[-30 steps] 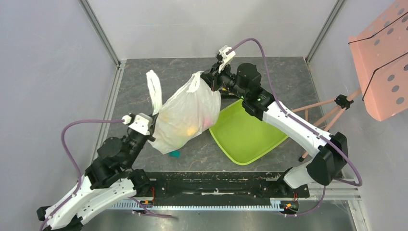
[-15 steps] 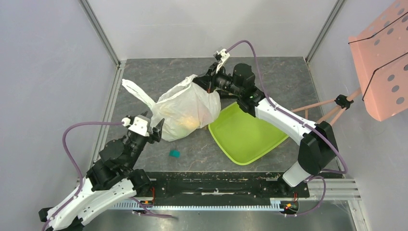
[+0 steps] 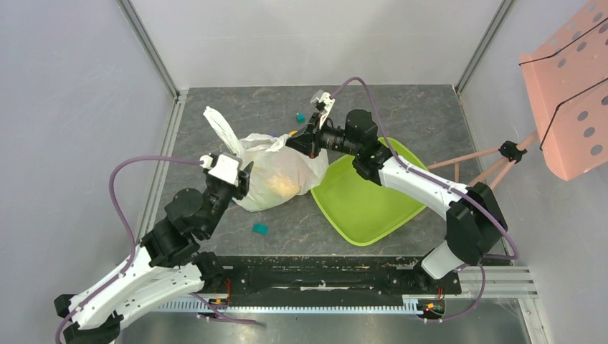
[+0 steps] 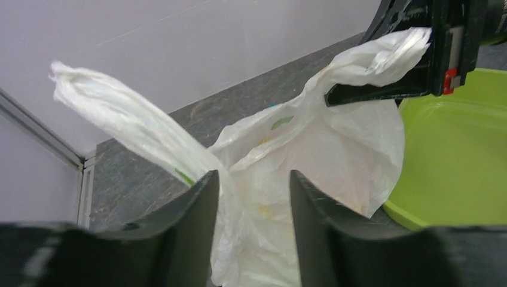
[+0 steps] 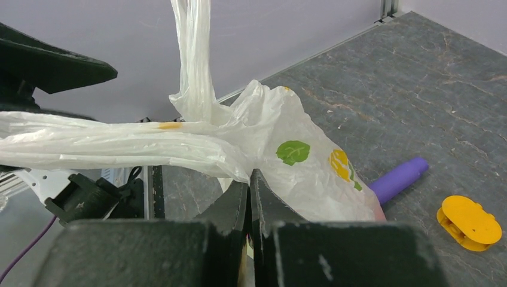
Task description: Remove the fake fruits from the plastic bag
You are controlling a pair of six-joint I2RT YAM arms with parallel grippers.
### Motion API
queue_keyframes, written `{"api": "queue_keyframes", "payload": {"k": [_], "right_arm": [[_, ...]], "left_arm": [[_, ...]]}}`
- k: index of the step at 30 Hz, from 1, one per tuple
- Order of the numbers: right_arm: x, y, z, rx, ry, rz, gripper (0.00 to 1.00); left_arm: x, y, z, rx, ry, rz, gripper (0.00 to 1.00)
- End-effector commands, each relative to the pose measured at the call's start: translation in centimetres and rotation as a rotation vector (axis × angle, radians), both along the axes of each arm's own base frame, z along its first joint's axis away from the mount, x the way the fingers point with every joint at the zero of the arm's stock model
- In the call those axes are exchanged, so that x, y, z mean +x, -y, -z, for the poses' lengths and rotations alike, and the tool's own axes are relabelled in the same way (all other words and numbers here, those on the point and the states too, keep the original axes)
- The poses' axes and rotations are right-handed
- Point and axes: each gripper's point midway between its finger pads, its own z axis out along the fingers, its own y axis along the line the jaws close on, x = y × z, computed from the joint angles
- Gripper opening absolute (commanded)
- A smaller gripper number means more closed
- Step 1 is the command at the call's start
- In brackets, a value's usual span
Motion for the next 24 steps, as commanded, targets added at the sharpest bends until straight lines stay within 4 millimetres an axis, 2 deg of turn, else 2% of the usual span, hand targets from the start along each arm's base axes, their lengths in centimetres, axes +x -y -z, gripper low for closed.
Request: {"api": "queue_keyframes", "payload": {"k": [1, 3, 11, 18, 21, 24], "right_arm": [[-1.0, 0.9, -3.7, 0.084, 0.053, 0.016, 0.00], [-1.1, 1.4, -4.3, 0.101, 0.055, 0.043, 0.00], [-1.9, 3.5, -6.1, 0.163, 0.047, 0.123, 0.00], [-2.8, 4.4, -6.6, 0.190, 0.037, 0.134, 0.00], [-2.8, 4.5, -6.5, 0.195, 0.034, 0.139, 0.00], [-2.5, 4.5, -6.2, 0.185, 0.028, 0.152, 0.00]], "left_arm": [[0.7, 2.2, -4.7, -0.098, 0.054, 0.049, 0.45], [1.3, 2.8, -5.0, -0.099, 0.039, 0.040, 0.40], [3.6, 5.5, -4.2, -0.104, -0.051, 0.019, 0.39], [5.2, 5.8, -2.5, -0.154, -0.155, 0.006, 0.34], [5.0, 5.7, -2.3, -0.192, -0.188, 0.026, 0.32], [4.2, 5.7, -2.9, -0.207, -0.192, 0.057, 0.32]]}}
